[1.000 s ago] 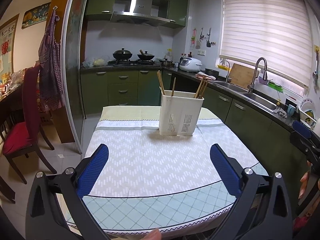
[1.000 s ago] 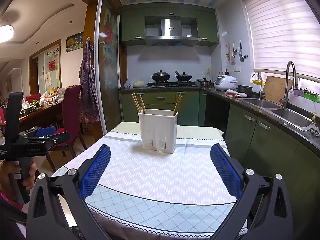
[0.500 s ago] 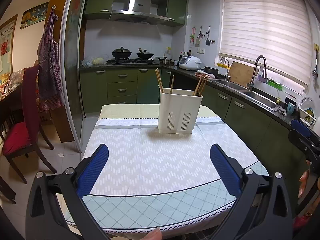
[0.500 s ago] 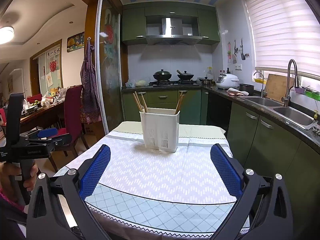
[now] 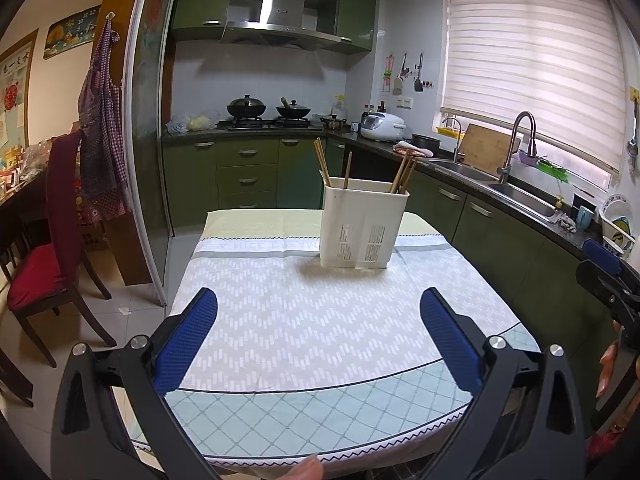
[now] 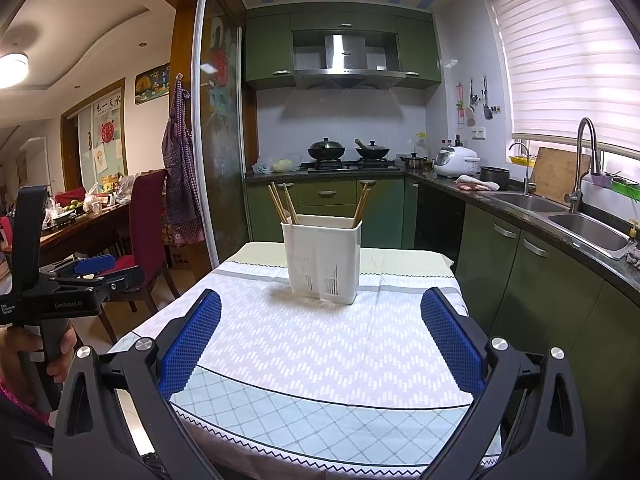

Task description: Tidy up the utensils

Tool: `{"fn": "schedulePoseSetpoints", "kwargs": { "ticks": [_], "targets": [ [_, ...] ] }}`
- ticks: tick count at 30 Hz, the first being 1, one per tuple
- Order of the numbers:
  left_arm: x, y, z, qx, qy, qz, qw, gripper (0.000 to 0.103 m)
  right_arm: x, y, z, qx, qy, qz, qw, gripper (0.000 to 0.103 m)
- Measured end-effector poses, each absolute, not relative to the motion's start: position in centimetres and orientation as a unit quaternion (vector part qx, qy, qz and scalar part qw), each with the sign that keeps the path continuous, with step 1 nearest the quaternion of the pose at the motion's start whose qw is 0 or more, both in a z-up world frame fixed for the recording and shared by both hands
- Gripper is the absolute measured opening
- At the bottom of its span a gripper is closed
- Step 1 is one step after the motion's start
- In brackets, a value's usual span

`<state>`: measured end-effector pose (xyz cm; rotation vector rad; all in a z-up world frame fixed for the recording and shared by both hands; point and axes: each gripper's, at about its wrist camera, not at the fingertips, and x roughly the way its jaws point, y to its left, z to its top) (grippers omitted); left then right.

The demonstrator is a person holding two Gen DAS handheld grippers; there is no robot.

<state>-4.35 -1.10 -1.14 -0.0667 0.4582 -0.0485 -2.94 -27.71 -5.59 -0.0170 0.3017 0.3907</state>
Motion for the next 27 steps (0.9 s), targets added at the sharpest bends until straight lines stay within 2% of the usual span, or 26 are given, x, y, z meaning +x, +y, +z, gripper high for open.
{"fn": "schedulePoseSetpoints", "kwargs": {
  "ticks": [27],
  "targets": [
    [-4.48,-1.13,-1.23,-0.027,0.228,-0.017,0.973,0.097,-2.77,-27.24,-5.82,-0.007,0.152,0.196,0.969,0.099]
  ]
}}
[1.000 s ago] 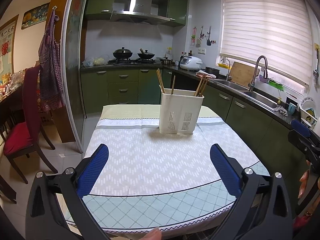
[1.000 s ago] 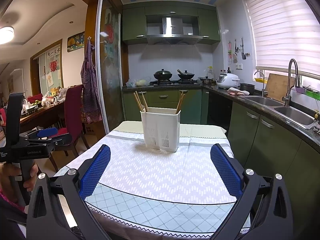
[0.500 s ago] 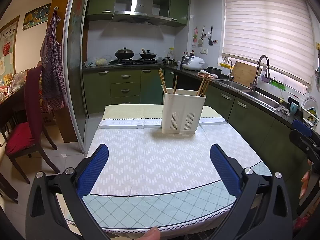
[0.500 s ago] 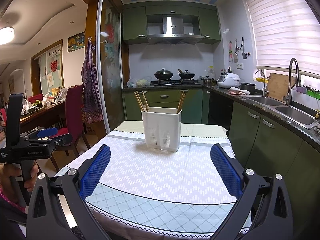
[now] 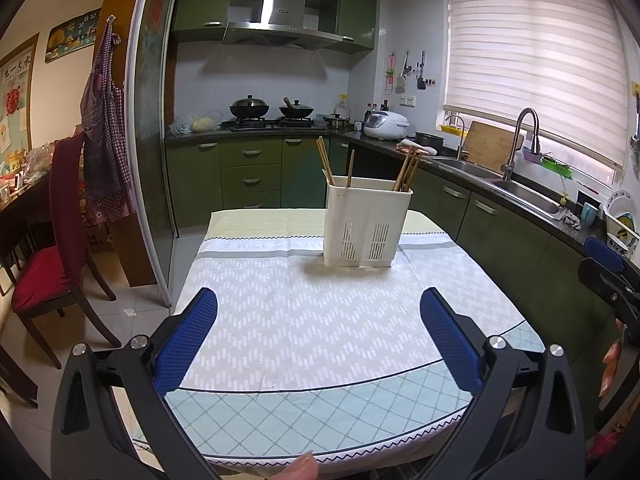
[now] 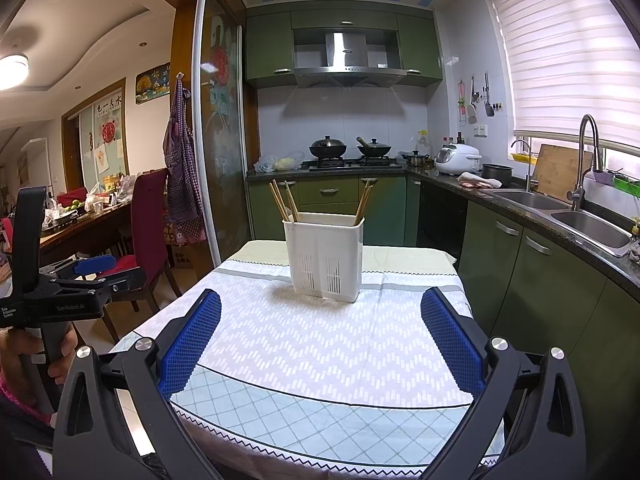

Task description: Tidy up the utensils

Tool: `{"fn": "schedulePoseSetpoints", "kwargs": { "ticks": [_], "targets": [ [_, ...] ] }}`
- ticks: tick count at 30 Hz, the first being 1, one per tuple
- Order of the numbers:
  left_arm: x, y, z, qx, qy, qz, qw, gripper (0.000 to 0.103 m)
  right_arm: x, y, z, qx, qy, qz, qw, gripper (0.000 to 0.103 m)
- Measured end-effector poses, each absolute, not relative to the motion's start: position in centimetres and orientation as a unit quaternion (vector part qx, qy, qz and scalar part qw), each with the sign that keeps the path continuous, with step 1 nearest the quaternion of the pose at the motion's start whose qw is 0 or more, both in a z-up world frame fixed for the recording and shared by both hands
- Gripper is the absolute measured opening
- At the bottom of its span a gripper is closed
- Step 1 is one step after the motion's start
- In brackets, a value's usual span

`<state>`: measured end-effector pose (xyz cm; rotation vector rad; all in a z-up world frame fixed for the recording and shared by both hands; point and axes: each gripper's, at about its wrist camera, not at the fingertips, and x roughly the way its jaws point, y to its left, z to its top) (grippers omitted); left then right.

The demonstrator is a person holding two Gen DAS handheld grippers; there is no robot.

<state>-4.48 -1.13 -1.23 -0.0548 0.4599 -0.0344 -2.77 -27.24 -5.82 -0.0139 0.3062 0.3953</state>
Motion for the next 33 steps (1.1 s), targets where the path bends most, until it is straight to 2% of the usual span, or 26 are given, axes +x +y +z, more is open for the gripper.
{"fn": "schedulePoseSetpoints", "kwargs": {
  "ticks": [33],
  "targets": [
    [-3.6,-0.9,-1.9,-0.039,0.247,-0.019,0.968,0.097,-2.2,-26.0,-7.3,-0.008,0.160,0.196,0.968,0.099]
  ]
}}
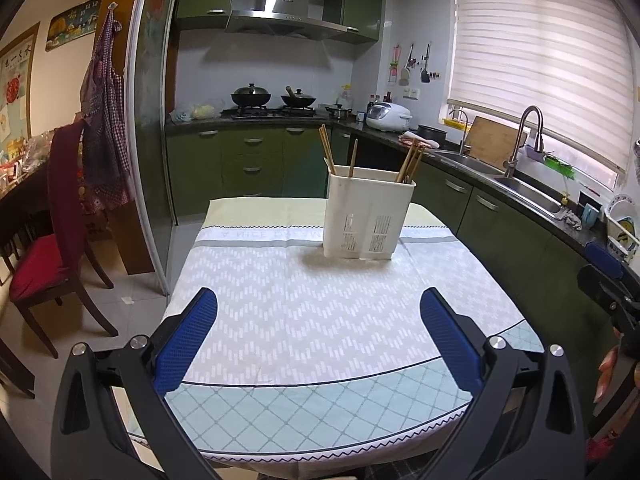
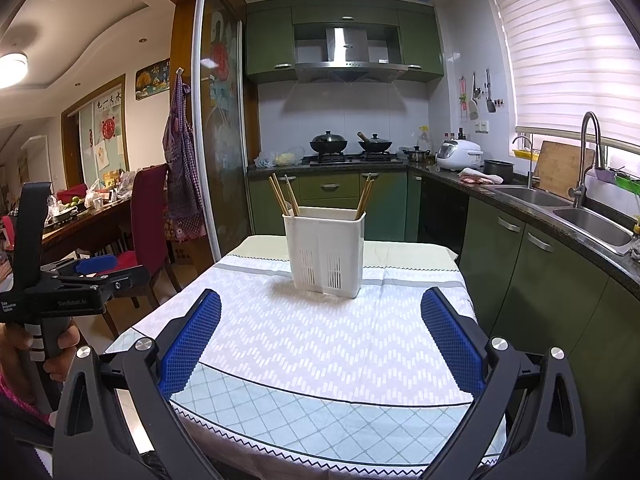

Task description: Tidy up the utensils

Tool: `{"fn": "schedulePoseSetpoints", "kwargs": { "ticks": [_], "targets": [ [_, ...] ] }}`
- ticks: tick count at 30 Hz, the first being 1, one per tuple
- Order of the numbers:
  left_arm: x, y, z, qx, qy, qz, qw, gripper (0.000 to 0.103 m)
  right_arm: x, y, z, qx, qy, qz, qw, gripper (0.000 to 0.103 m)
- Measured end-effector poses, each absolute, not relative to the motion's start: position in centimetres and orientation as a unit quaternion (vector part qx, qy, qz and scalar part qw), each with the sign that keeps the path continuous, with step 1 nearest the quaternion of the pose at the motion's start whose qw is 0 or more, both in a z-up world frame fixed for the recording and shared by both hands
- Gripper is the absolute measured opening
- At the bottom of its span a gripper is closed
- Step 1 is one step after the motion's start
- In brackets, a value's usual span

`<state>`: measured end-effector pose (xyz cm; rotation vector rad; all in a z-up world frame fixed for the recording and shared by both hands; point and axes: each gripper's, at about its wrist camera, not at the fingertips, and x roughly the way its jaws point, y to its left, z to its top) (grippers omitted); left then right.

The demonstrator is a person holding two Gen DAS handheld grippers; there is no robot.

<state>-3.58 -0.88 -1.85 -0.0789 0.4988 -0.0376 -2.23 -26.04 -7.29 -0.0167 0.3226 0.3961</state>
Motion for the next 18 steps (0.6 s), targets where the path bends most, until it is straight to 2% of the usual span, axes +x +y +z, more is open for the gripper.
{"fn": "schedulePoseSetpoints", "kwargs": {
  "ticks": [18],
  "targets": [
    [-3.22,-1.58,-1.96,-0.018,0.252,0.004,0.967,0.097,-2.08,-25.91,-7.52,-0.007,0.161,0.195,0.968,0.099]
  ]
}}
